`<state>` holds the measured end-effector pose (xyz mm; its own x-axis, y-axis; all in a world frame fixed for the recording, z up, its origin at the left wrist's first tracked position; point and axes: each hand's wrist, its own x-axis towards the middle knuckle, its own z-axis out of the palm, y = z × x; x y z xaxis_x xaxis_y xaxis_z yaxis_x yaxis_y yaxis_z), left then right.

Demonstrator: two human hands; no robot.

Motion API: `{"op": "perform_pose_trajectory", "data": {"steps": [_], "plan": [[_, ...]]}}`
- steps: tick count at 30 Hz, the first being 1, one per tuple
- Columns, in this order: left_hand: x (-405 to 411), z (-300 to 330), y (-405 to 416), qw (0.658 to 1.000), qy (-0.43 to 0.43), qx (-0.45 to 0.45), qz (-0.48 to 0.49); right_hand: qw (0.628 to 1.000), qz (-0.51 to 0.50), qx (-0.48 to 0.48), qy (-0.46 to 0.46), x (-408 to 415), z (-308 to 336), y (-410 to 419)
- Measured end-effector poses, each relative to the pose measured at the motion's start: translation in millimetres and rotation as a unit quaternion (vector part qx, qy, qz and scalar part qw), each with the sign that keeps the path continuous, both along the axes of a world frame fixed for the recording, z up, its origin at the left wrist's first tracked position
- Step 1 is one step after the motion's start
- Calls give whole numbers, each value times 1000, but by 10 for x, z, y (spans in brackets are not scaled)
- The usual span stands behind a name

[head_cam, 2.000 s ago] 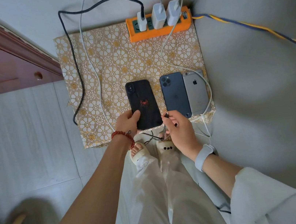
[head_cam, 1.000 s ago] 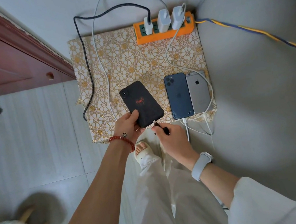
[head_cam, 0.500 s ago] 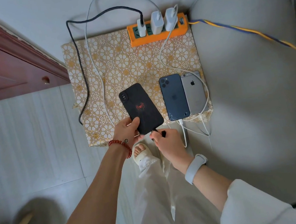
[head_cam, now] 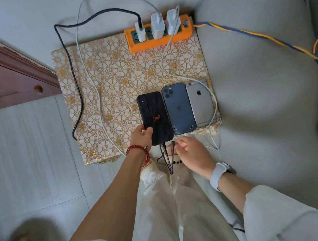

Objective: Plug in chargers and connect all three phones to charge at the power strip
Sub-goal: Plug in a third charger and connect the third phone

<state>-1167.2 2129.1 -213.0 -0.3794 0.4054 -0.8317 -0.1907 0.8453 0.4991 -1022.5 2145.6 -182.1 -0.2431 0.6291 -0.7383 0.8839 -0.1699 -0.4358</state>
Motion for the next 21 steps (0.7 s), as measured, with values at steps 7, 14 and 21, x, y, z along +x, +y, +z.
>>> {"op": "perform_pose_trajectory", "data": {"steps": [7,14,21], "plan": [[58,-1,47,977,188,-36,-93,986,111,118,-38,-9,-115,370],[209,73,189,967,191,-82,-145,930,331,123,-107,-9,-232,537],[249,122,306,961,135,-153,-189,929,348,80,-93,-4,-166,610]]}}
